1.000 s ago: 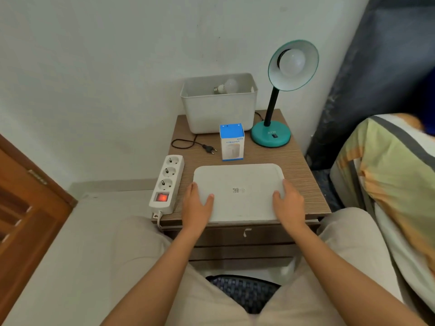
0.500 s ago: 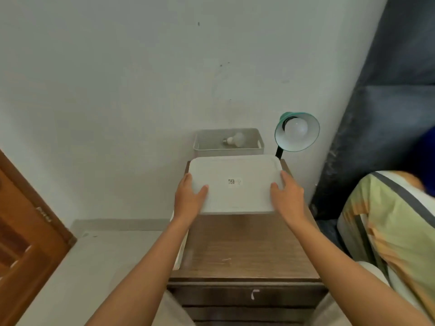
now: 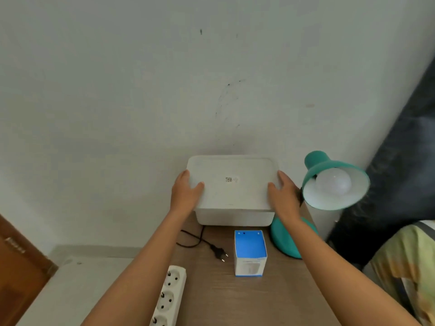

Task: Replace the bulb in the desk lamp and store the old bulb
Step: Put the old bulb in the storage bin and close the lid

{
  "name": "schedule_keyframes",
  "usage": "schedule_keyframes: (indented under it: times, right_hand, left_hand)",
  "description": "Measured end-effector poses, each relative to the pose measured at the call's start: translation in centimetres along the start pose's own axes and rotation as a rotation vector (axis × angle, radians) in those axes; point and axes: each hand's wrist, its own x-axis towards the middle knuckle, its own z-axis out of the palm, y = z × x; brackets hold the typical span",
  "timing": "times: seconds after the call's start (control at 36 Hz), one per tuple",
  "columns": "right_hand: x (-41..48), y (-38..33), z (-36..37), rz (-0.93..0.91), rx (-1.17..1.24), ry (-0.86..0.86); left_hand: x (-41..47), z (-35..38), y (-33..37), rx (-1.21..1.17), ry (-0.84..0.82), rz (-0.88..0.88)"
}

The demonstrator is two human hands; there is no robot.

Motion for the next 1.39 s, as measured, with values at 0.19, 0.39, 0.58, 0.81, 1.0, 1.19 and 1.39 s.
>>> schedule_keyframes:
  times: [0.19,0.39,0.58,0.81,1.0,1.19,1.39]
  right_hand:
    - [4.4,0.3,1.8,0.029,-0.168,0.04]
    - [6.4,1.4,2.7,0.026,-0.203,0.036]
    - [6.8,1.2,3.0,-0.016,-0.155,0.06]
    - [6.8,1.0,2.9,-0.014,-0.113,0.062]
    - [6.8,1.4,2.4,0.01,-0.097,0.084]
    - [6.9,1.2,2.3,0.038,-0.124,0.071]
    - [6.9,1.7,2.7,0.042,-0.135,0.058]
  left_hand:
    - [4.3,2.3,-0.9,0.01,-0.028,-0.038]
    - [6.2,3.9,-2.6,0.069,-0.009,-0.031]
    - [6.4,4.3,-2.7,0.108,0.048,-0.011]
    - [6.5,4.3,-2.8,0.083,0.072,0.033]
    - [6.6,4.4,-1.9,0.079,0.081,0.08]
    - [6.7,5.1,-2.5,0.175,0.064,0.055]
    - [7.0,5.1,-3.0,0.202,0.009,0.029]
